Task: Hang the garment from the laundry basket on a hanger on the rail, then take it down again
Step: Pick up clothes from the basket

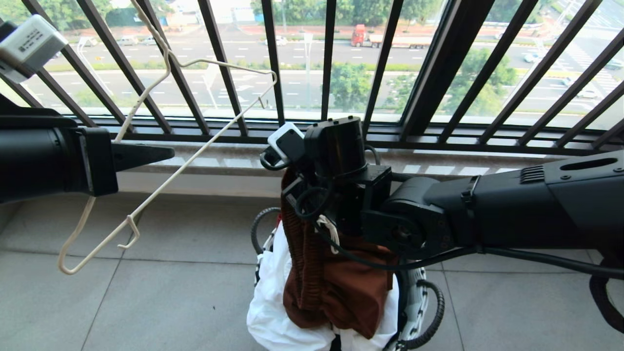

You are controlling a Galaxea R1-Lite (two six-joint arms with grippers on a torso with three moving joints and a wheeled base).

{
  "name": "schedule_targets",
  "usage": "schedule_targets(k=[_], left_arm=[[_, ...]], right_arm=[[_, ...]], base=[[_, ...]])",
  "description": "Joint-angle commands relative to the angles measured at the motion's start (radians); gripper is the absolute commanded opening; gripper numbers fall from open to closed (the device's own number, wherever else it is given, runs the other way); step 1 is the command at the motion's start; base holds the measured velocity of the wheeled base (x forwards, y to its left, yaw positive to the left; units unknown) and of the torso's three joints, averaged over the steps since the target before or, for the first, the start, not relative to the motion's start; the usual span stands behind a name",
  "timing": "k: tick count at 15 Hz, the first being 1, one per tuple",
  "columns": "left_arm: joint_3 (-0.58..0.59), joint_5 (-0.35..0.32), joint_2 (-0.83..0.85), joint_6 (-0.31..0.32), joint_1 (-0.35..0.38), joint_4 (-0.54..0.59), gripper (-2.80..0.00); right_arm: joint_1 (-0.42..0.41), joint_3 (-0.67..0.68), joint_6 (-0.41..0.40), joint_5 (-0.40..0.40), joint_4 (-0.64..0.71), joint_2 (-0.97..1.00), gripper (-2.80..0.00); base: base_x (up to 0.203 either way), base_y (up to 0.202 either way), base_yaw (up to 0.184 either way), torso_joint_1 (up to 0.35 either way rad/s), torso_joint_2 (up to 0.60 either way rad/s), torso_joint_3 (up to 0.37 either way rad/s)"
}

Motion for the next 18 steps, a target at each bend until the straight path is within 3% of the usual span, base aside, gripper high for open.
schedule_targets(k=[1, 4, 6, 8, 12, 15, 18], left_arm=[[-0.02, -0.011, -0.043, -0.001, -0.001, 0.046, -2.8], [-0.094, -0.055, -0.1, -0.001, -0.009, 0.204, -2.8], [-0.106, -0.098, -0.128, -0.001, -0.01, 0.246, -2.8], [-0.113, -0.097, -0.139, 0.002, -0.01, 0.264, -2.8], [-0.177, -0.1, -0.172, 0.014, -0.015, 0.407, -2.8], [-0.19, -0.099, -0.201, 0.016, -0.082, 0.461, -2.8], [-0.186, -0.102, -0.192, 0.032, -0.089, 0.468, -2.8]], right_arm=[[0.009, 0.0, 0.02, -0.002, -0.003, -0.054, -2.8], [0.008, 0.0, 0.03, -0.002, -0.001, -0.095, -2.8], [0.008, 0.001, 0.054, -0.004, -0.001, -0.123, -2.8], [0.006, 0.002, 0.071, -0.004, 0.002, -0.132, -2.8], [-0.018, 0.003, 0.094, -0.004, -0.003, -0.143, -2.8], [-0.018, 0.002, 0.094, -0.002, -0.003, -0.161, -2.8], [-0.018, 0.002, 0.097, -0.002, -0.003, -0.176, -2.8]], base=[[0.0, 0.0, 0.0, 0.0, 0.0, 0.0], [0.0, 0.0, 0.0, 0.0, 0.0, 0.0], [0.0, 0.0, 0.0, 0.0, 0.0, 0.0], [0.0, 0.0, 0.0, 0.0, 0.0, 0.0], [0.0, 0.0, 0.0, 0.0, 0.0, 0.0], [0.0, 0.0, 0.0, 0.0, 0.0, 0.0], [0.0, 0.0, 0.0, 0.0, 0.0, 0.0]])
